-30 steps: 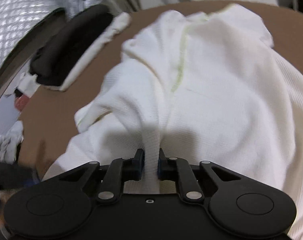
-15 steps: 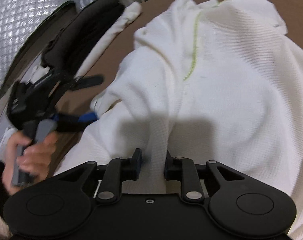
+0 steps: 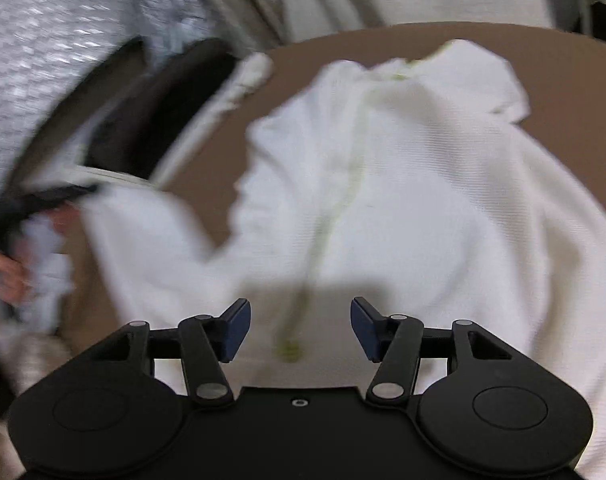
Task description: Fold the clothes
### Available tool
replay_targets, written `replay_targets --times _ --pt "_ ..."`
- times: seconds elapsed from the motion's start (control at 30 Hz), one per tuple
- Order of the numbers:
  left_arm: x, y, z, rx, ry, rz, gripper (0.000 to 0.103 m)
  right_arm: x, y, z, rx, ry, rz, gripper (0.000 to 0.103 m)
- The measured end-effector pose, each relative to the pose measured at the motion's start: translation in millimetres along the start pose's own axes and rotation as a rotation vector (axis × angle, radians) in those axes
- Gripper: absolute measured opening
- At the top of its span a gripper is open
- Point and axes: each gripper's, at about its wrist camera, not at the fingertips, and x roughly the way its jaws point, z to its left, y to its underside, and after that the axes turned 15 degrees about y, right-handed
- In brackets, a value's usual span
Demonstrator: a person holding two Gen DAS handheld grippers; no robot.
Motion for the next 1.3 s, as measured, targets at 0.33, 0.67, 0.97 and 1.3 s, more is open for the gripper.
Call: replay_targets --times 0.33,0.67,0.97,1.3 --pt "-91 -50 122 0.024 -0.477 -0.220 0.004 25 6 -1 -0.002 0.046 0.071 0.061" --pt "-67 -49 213 -0.119 -0.690 -0.160 0.013 38 14 -1 -0.019 0.056 0.054 0.061" --pt "-94 23 88 0.074 -0.256 -0.069 0.054 -37 57 2 0.024 0.110 0.103 0.061" --pt "-94 125 -122 0.421 0.405 0.248 0.062 -53 121 42 -0.153 0.141 0.207 0.063"
